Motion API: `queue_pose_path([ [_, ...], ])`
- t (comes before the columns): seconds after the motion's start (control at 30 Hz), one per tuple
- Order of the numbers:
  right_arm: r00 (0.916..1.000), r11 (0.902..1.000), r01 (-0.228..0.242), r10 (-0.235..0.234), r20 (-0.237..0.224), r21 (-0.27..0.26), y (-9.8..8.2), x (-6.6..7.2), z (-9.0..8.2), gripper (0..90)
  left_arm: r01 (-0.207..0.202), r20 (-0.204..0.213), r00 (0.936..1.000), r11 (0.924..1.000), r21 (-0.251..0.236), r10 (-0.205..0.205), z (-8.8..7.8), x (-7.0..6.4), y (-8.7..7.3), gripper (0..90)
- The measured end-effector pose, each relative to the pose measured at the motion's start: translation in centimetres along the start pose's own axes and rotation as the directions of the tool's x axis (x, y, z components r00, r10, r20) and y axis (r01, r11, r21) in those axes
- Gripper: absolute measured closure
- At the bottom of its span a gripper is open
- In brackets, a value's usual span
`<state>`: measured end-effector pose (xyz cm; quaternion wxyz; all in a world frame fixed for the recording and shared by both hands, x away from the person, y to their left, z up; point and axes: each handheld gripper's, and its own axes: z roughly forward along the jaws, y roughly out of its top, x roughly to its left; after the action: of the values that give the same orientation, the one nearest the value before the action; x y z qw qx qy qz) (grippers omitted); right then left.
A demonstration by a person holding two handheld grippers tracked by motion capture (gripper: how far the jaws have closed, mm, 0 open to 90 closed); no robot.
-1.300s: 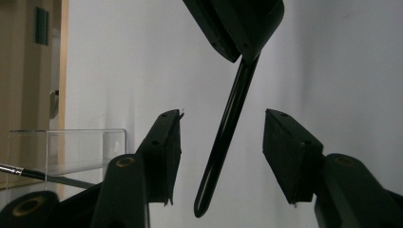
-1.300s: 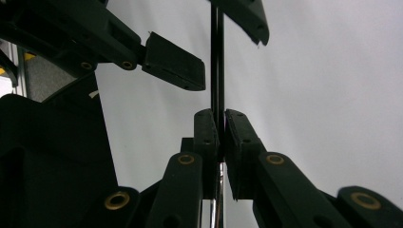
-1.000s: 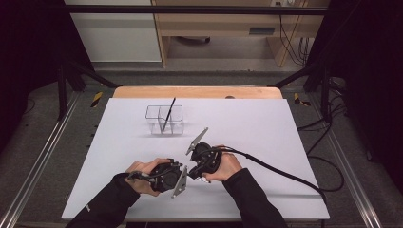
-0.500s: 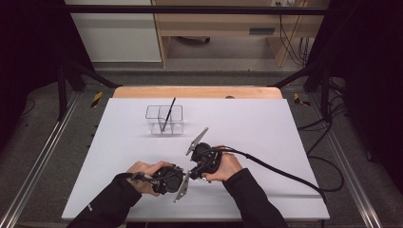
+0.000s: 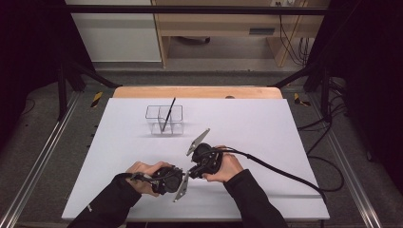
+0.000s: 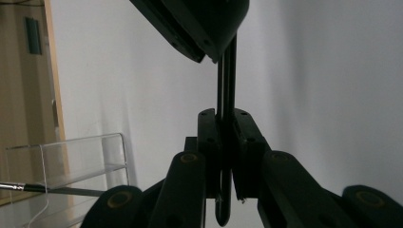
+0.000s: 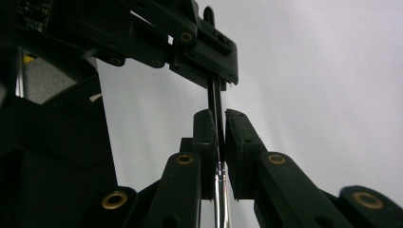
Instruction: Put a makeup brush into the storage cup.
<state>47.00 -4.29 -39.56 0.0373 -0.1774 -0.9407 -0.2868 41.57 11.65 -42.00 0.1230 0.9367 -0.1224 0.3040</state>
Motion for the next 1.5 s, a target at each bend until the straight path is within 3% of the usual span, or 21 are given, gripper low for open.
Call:
queue_pose_path([
  [0.07, 0.9996, 0.9984, -0.003, 0.005, 0.029, -0.056, -0.2, -0.2, -0.8, 76.3, 0.029, 0.011, 0.9995, 0.9996, 0.000, -0.029, 0.0, 0.0, -0.3, 82.8],
  [0.13, 0.9993, 0.9972, -0.010, 0.013, 0.036, -0.074, -0.2, -0.2, -1.1, 74.1, 0.047, 0.019, 0.9987, 0.9989, 0.004, -0.047, 0.0, 0.1, -0.6, 82.8],
  [0.17, 0.9979, 0.9931, -0.015, 0.022, 0.060, -0.116, -0.5, -0.6, -1.9, 69.6, 0.056, 0.022, 0.9982, 0.9984, 0.008, -0.056, -0.1, 0.2, -0.7, 82.8],
  [0.23, 0.9966, 0.9909, -0.019, 0.029, 0.077, -0.133, -0.7, -0.6, -2.3, 66.2, 0.090, 0.029, 0.9955, 0.9959, -0.003, -0.090, -0.1, 0.3, -1.0, 82.8],
  [0.33, 0.9878, 0.9831, -0.030, 0.057, 0.145, -0.180, -1.2, -0.8, -3.2, 54.5, 0.137, 0.038, 0.9900, 0.9905, -0.015, -0.136, -0.3, 0.4, -1.2, 82.8],
  [0.43, 0.9765, 0.9678, -0.043, 0.093, 0.194, -0.248, -1.8, -0.9, -4.1, 43.1, 0.176, 0.050, 0.9832, 0.9842, -0.016, -0.175, -0.3, 0.5, -1.4, 82.8],
  [0.47, 0.9686, 0.9573, -0.048, 0.115, 0.221, -0.285, -2.3, -0.9, -4.5, 38.0, 0.191, 0.053, 0.9804, 0.9814, -0.021, -0.190, -0.3, 0.5, -1.5, 82.8],
  [0.53, 0.9645, 0.9538, -0.051, 0.124, 0.233, -0.296, -2.5, -0.9, -4.7, 35.4, 0.218, 0.060, 0.9746, 0.9755, -0.029, -0.216, -0.3, 0.5, -1.6, 82.8],
  [0.63, 0.9507, 0.9380, -0.053, 0.152, 0.270, -0.342, -3.3, -0.9, -5.3, 28.5, 0.257, 0.068, 0.9649, 0.9658, -0.037, -0.254, -0.3, 0.5, -1.8, 82.8],
  [0.73, 0.9461, 0.9309, -0.054, 0.163, 0.280, -0.361, -3.7, -0.8, -5.6, 26.0, 0.296, 0.070, 0.9535, 0.9541, -0.043, -0.293, -0.3, 0.6, -2.0, 82.8],
  [0.83, 0.9391, 0.9154, -0.062, 0.188, 0.288, -0.398, -4.4, -0.7, -5.9, 21.6, 0.345, 0.071, 0.9376, 0.9366, -0.061, -0.341, -0.4, 0.5, -2.3, 82.8],
  [0.87, 0.9391, 0.9154, -0.062, 0.188, 0.288, -0.398, -4.4, -0.7, -5.9, 21.6, 0.357, 0.070, 0.9332, 0.9316, -0.068, -0.353, -0.4, 0.5, -2.3, 82.8],
  [0.93, 0.9347, 0.9090, -0.070, 0.204, 0.291, -0.411, -4.7, -0.7, -6.0, 21.0, 0.400, 0.073, 0.9161, 0.9126, -0.087, -0.394, -0.4, 0.5, -2.5, 82.8],
  [1.0, 0.9331, 0.9006, -0.076, 0.216, 0.288, -0.428, -5.1, -0.7, -6.1, 19.8, 0.426, 0.073, 0.9043, 0.8996, -0.096, -0.421, -0.3, 0.4, -2.7, 82.9],
  [1.07, 0.9308, 0.8922, -0.082, 0.228, 0.286, -0.444, -5.4, -0.6, -6.2, 18.5, 0.458, 0.079, 0.8886, 0.8832, -0.101, -0.452, -0.3, 0.5, -2.8, 82.9],
  [1.13, 0.9288, 0.8841, -0.083, 0.236, 0.286, -0.460, -5.6, -0.5, -6.3, 17.5, 0.494, 0.078, 0.8697, 0.8619, -0.117, -0.487, -0.2, 0.5, -3.0, 82.9],
  [1.2, 0.9251, 0.8800, -0.085, 0.244, 0.291, -0.467, -5.9, -0.4, -6.4, 16.1, 0.533, 0.088, 0.8463, 0.8357, -0.133, -0.525, -0.2, 0.5, -3.2, 82.9],
  [1.3, 0.9216, 0.8699, -0.097, 0.262, 0.287, -0.484, -6.4, -0.4, -6.3, 15.2, 0.572, 0.093, 0.8199, 0.8062, -0.150, -0.565, -0.1, 0.5, -3.4, 82.9],
  [1.33, 0.9206, 0.8673, -0.099, 0.266, 0.286, -0.488, -6.6, -0.4, -6.3, 15.2, 0.590, 0.091, 0.8070, 0.7917, -0.158, -0.584, -0.1, 0.5, -3.5, 82.9],
  [1.37, 0.9196, 0.8635, -0.102, 0.271, 0.285, -0.494, -6.8, -0.4, -6.2, 14.9, 0.599, 0.093, 0.8001, 0.7840, -0.161, -0.593, 0.0, 0.5, -3.5, 82.9],
  [1.5, 0.9135, 0.8555, -0.115, 0.291, 0.285, -0.505, -7.3, -0.4, -5.9, 14.3, 0.648, 0.099, 0.7604, 0.7392, -0.184, -0.642, 0.2, 0.3, -3.7, 82.9],
])
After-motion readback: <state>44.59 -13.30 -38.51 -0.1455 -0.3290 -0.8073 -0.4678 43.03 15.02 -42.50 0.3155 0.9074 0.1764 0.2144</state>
